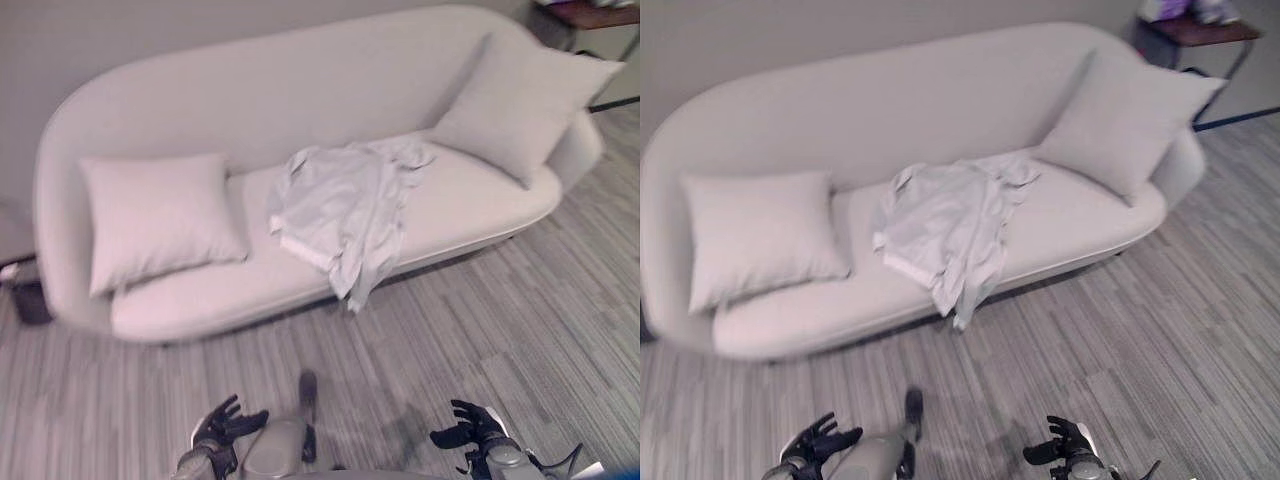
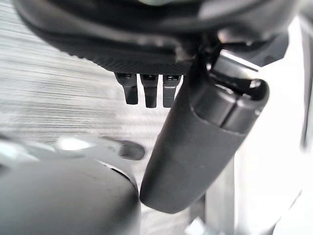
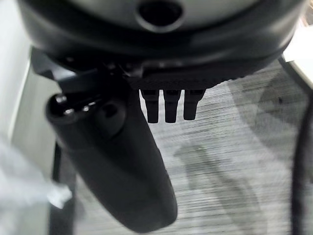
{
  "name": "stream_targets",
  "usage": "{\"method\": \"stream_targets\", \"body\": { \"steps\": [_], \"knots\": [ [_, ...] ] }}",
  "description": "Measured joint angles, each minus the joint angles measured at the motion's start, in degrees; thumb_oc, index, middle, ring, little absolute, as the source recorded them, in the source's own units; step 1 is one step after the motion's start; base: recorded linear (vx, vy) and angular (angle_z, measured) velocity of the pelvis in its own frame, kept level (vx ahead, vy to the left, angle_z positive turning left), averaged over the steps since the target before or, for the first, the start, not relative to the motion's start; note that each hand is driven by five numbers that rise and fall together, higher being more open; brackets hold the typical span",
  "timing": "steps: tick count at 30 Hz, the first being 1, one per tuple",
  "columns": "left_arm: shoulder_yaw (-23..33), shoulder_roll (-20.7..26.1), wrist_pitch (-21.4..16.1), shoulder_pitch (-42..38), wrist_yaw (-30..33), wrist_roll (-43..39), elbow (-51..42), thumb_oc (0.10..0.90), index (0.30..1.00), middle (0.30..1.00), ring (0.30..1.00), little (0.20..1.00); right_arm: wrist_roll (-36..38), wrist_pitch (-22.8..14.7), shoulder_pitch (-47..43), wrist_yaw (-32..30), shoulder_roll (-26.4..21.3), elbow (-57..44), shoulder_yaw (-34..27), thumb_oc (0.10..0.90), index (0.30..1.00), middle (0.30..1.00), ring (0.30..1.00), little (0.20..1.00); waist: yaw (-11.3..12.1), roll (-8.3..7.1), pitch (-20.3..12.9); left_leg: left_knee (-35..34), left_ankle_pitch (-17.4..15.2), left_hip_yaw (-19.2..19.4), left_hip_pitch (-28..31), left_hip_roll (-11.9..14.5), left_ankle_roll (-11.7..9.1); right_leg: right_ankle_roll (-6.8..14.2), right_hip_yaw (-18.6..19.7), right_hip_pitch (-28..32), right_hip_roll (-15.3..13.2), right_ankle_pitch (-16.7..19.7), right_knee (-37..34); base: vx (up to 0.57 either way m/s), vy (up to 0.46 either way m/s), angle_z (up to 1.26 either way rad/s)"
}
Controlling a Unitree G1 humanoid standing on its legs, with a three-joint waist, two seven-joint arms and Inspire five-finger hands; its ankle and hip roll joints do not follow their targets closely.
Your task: Hang the clothes on the sofa on the clothes rack.
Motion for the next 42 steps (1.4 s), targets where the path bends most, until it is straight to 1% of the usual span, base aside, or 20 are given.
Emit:
{"method": "stream_targets", "body": {
  "steps": [2,3,4,6,7,8,11,12,13,17,20,23,30,32,33,34,37,39,40,42],
  "knots": [
    [-3.6,2.3,0.3,-2.1,0.1,0.9,-1.6,0.8,0.9,0.9,0.9,0.9,0.0,-0.1,0.5,0.1,-0.4,-2.4,1.2,0.8,0.9,0.9,0.9,0.9,-2.3,-1.17,1.4,-0.3,-1.6,0.4,2.8,-1.5,0.3,3.9,-3.6,-13.5,-6.8,8.0,28.5,0.09,0.07,-0.01],
    [-4.5,3.3,-0.4,-5.2,0.5,3.0,-3.3,0.8,0.9,0.9,0.9,0.9,0.0,0.8,0.4,-0.3,-0.3,-2.3,0.4,0.8,0.9,0.9,0.9,0.9,-4.0,-0.63,1.9,-0.2,-2.2,-0.4,4.7,-2.2,0.4,2.0,-4.7,-21.7,-14.1,6.0,30.9,0.22,-0.068,0.61],
    [-4.3,4.0,-1.7,-7.1,0.6,4.3,-5.5,0.8,0.9,0.9,0.9,0.9,0.0,1.0,0.4,-0.5,-0.5,-2.2,0.5,0.8,0.9,0.9,0.9,0.9,-4.1,-0.44,2.0,0.5,-3.3,-1.0,5.5,-1.9,1.3,3.0,-3.3,-24.5,-17.8,6.6,26.3,0.35,-0.188,0.81],
    [-4.1,5.1,-1.1,-9.1,0.9,4.6,-7.4,0.8,0.9,0.9,0.9,0.9,-1.0,1.5,-0.1,-1.0,-2.5,-2.4,-0.5,0.8,0.9,0.9,0.9,0.9,-3.1,-0.1,2.7,1.2,-6.2,0.2,6.8,-0.5,-1.1,5.3,-7.4,-22.7,-24.9,8.2,10.0,0.33,-0.323,0.03],
    [-3.6,7.0,-0.9,-6.7,1.4,6.3,-10.5,0.8,0.9,0.9,0.9,0.9,-1.3,1.8,-1.5,-1.4,-4.0,-3.4,-4.3,0.8,0.9,0.9,0.9,0.9,-2.0,-0.8,2.5,1.1,-8.6,2.0,7.3,0.0,-4.3,10.2,-11.2,-19.5,-28.5,11.9,-16.7,0.3,-0.419,-0.87],
    [-1.4,8.5,-1.0,-6.2,2.4,6.5,-10.8,0.8,0.9,0.9,0.9,0.9,-1.2,1.6,-2.4,-1.6,-4.3,-5.4,-5.2,0.8,0.9,0.9,0.9,0.9,-2.5,-1.14,2.9,1.2,-9.0,2.5,7.9,2.1,-5.8,13.5,-5.0,-18.9,-26.1,16.5,-29.6,0.32,-0.416,-0.7],
    [-0.2,9.4,-1.0,-6.4,2.9,6.4,-11.9,0.8,0.9,0.9,0.9,0.9,-1.2,1.6,-0.8,-1.4,-4.2,-8.5,-4.8,0.8,0.9,0.9,0.9,0.9,-3.2,-3.03,4.0,-0.3,-9.0,0.6,11.5,5.0,-10.6,12.0,-2.8,-15.4,-22.3,25.7,-30.0,0.23,-0.337,0.33],
    [-0.9,7.0,-1.0,-5.3,2.7,6.1,-14.9,0.8,0.9,0.9,0.9,0.9,-1.2,1.8,0.6,-1.5,-5.0,-8.6,-5.1,0.8,0.9,0.9,0.9,0.9,-3.8,-1.88,4.0,-0.2,-9.4,-1.0,12.5,8.1,-11.1,10.0,-3.1,-12.9,-18.9,31.3,-29.6,0.22,-0.331,0.58],
    [-1.2,4.7,-1.0,-4.5,2.3,5.8,-16.7,0.8,0.9,0.9,0.9,0.9,-1.4,2.2,0.9,-1.3,-5.9,-9.5,-5.4,0.8,0.9,0.9,0.9,0.9,-3.6,0.35,3.6,0.0,-8.9,-0.5,12.8,10.7,-10.6,8.3,-3.6,-12.1,-16.3,30.3,-29.7,0.22,-0.29,0.44],
    [-3.1,0.4,-0.9,-3.8,0.6,4.1,-19.9,0.8,0.9,0.9,0.9,0.9,-1.7,1.8,0.1,-0.8,-8.9,-14.6,-6.6,0.8,0.9,0.9,0.9,0.9,-5.0,1.29,3.8,1.8,-2.8,1.5,12.0,14.0,-10.2,5.1,-6.5,-10.0,-12.9,28.1,-29.6,0.09,-0.211,0.18],
    [-3.4,-0.1,-1.2,-4.4,0.6,3.5,-22.4,0.8,0.9,0.9,0.9,0.9,-1.7,0.5,-0.7,-1.0,-9.8,-17.0,-10.0,0.8,0.9,0.9,0.9,0.9,-4.2,0.66,4.2,10.0,-0.9,0.5,7.9,16.2,-12.5,2.8,-7.4,-9.4,-11.9,26.7,-29.6,0.04,-0.153,0.07],
    [-2.6,-0.3,-1.3,-4.3,1.2,1.6,-23.5,0.8,0.9,0.9,0.9,0.9,-1.8,0.5,-2.4,-1.8,-11.3,-18.0,-10.6,0.8,0.9,0.9,0.9,0.9,-3.5,-0.62,5.5,22.4,0.7,-6.0,0.3,15.9,-17.1,0.3,-7.6,-7.7,-11.9,24.9,-29.4,0.07,-0.029,0.06],
    [-3.0,-0.1,-1.1,-6.4,2.4,1.4,-22.9,0.8,0.9,0.9,0.9,0.9,-1.8,0.8,-3.9,-3.0,-12.3,-19.8,-10.8,0.8,0.9,0.9,0.9,0.9,-3.8,1.3,7.0,-0.6,-1.4,-1.7,-3.4,18.5,-16.0,0.9,-10.9,-6.1,-10.6,22.3,-29.8,0.21,0.269,0.17],
    [-3.2,0.2,-1.1,-6.9,2.4,1.4,-24.0,0.8,0.9,0.9,0.9,0.9,-1.9,1.0,-3.1,-2.4,-14.4,-26.0,-10.1,0.8,0.9,0.9,0.9,0.9,-4.1,2.24,6.5,-0.4,-1.3,-4.8,-3.8,16.3,-15.7,4.0,-10.9,-5.3,-12.5,22.2,-29.8,0.33,0.503,-0.03],
    [-5.2,0.5,-1.2,-7.3,2.2,1.5,-24.9,0.8,0.9,0.9,0.9,0.9,-2.4,0.8,-2.0,-1.8,-18.5,-28.8,-10.3,0.8,0.9,0.9,0.9,0.9,-4.2,4.14,5.4,-0.5,0.4,-4.6,-2.2,12.3,-13.7,7.2,-10.7,-3.8,-15.0,22.1,-29.5,0.35,0.613,0.14],
    [-5.6,2.1,-1.1,-8.2,2.2,1.5,-25.4,0.8,0.9,0.9,0.9,0.9,-2.4,1.0,-2.5,-1.6,-18.3,-28.9,-10.1,0.8,0.9,0.9,0.9,0.9,-4.0,1.19,5.6,0.5,-1.2,-3.8,-1.8,8.5,-12.0,7.3,-10.6,-3.4,-18.7,22.1,-29.4,0.26,0.535,0.12],
    [-6.7,9.3,-1.3,-10.1,2.3,1.7,-28.1,0.8,0.9,0.9,0.9,0.9,-2.4,0.9,-8.2,-0.9,-19.7,-28.8,-5.5,0.8,0.9,0.9,0.9,0.9,-2.6,-2.76,5.4,1.0,-1.7,-0.2,-2.0,3.5,-8.2,7.0,-9.4,-7.7,-24.7,24.1,-23.9,0.08,0.299,-0.13],
    [-6.7,13.8,-1.4,-13.9,2.9,1.7,-29.5,0.8,0.9,0.9,0.9,0.9,-2.5,0.6,-12.4,-0.3,-21.1,-29.3,-3.1,0.8,0.9,0.9,0.9,0.9,-1.2,-3.25,5.4,0.0,-1.7,-0.3,-2.1,0.9,-6.0,7.1,-9.9,-11.3,-28.0,27.0,-17.0,0.11,0.261,0.29],
    [-7.3,14.0,-1.6,-16.2,3.6,1.8,-29.9,0.8,0.9,0.9,0.9,0.9,-2.5,0.3,-13.1,-0.2,-22.2,-29.4,-2.4,0.8,0.9,0.9,0.9,0.9,-0.9,-3.06,5.6,-0.1,-2.0,-2.7,-1.9,0.0,-4.7,6.8,-8.5,-13.3,-28.6,26.7,-11.6,0.1,0.191,0.85],
    [-7.3,13.5,-3.0,-19.1,4.8,1.7,-30.6,0.8,0.9,0.9,0.9,0.9,-3.5,-1.4,-15.3,-0.1,-23.1,-31.0,-2.2,0.8,0.9,0.9,0.9,0.9,-0.2,-1.75,6.6,-0.1,-2.8,-6.0,-1.3,0.2,-2.8,7.7,-0.4,-17.0,-24.1,19.9,-8.4,0.16,0.105,0.84]
  ]
}}
